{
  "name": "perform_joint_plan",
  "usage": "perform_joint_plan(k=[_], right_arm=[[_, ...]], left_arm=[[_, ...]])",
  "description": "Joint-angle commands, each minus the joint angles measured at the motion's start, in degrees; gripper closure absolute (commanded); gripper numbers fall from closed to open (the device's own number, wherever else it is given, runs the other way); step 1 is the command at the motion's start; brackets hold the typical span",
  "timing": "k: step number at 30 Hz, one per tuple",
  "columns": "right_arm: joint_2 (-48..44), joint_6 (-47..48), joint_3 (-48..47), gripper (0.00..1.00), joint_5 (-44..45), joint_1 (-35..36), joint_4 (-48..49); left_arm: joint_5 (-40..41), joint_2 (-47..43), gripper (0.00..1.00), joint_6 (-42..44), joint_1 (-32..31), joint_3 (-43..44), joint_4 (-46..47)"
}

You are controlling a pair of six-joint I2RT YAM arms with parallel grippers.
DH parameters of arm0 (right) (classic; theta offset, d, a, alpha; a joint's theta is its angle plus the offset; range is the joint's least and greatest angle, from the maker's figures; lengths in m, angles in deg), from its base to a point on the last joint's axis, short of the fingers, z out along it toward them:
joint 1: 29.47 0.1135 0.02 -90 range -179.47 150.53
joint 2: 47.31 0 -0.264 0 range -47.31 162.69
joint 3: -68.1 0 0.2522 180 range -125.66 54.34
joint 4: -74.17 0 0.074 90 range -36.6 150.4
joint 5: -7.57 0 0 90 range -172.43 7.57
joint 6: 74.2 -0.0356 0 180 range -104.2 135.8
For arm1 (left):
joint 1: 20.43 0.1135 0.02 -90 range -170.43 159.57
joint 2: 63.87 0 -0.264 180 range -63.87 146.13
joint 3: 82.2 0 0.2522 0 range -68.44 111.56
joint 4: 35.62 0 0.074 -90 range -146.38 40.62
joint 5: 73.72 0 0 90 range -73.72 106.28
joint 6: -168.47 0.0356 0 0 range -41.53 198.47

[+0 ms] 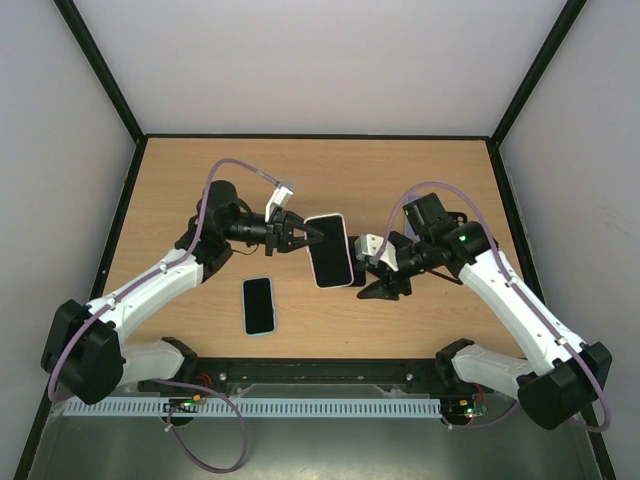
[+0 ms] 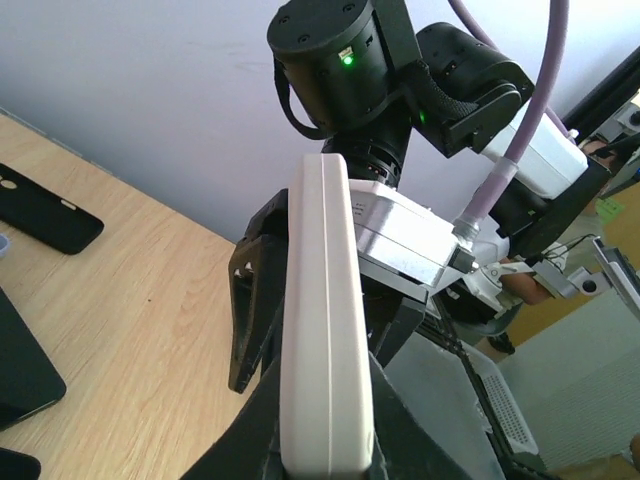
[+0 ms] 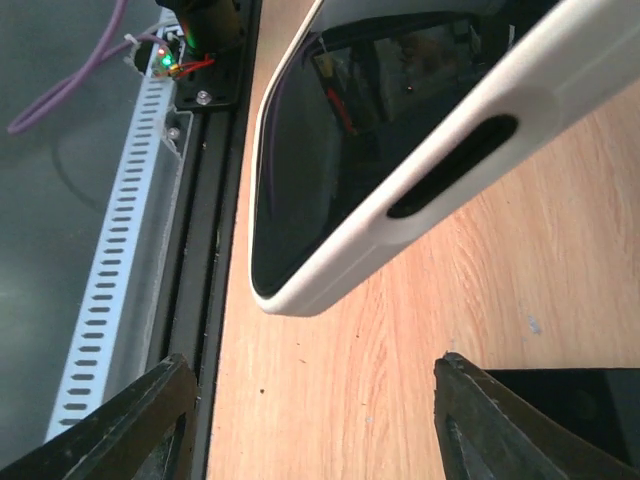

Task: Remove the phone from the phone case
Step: Remove the phone case from the phone.

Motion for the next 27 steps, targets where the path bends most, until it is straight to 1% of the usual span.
perform_joint_plan(k=[1,3,7,10,12,14,21,23,24,25,26,27], right_arm=[[0.46,-3.79,0.42,0.40,-4.73,-0.04,1.00],[0.45,-6.21,0.41,0.43,-4.99,-0.07,3.44],[1.58,-6.98,-0.20,0.49,-5.92,-0.10,4.26],[3.07,-3.32,-0.97,0.53,-7.09,-0.10,0.32],[4.22,-1.00,-1.75,0.59,-7.68,-0.08,-1.75],[5.15,-0.27,-2.16,0.65,-7.49,-0.10,-2.85],[5.17,-3.14,-1.37,0.70,-6.73,-0.09,0.00],[5.27,-4.26,-1.37,0.68,-7.01,-0.10,0.90],[5.41,-4.57,-1.45,0.64,-7.67,-0.10,0.96],[5.57,-4.27,-1.64,0.57,-8.38,-0.08,0.44],[5.70,-3.57,-1.81,0.52,-9.20,-0.10,-0.33],[5.79,-3.06,-1.85,0.50,-9.92,-0.08,-1.00]], left_arm=[[0.84,-1.78,0.97,-0.98,-0.02,-0.61,8.39],[0.04,-1.51,0.98,-0.96,-0.02,-0.42,8.06],[-1.13,-1.70,0.97,-0.24,-0.07,-0.35,7.17],[-1.51,-1.81,0.97,3.68,-0.11,1.07,1.98],[-1.71,-1.59,0.97,6.44,-0.08,2.18,-2.29],[-2.48,-1.42,0.97,6.57,-0.11,2.35,-2.82],[-3.40,-0.78,0.97,7.15,-0.13,2.31,-3.60],[-3.32,-0.86,0.97,7.21,-0.15,2.24,-3.52],[-3.11,-0.89,0.98,7.29,-0.19,2.23,-3.52],[-2.85,-1.00,0.98,7.44,-0.18,2.22,-3.49],[-2.68,-1.09,0.98,7.55,-0.19,2.22,-3.52],[-2.44,-1.10,0.98,7.65,-0.15,2.27,-3.47]])
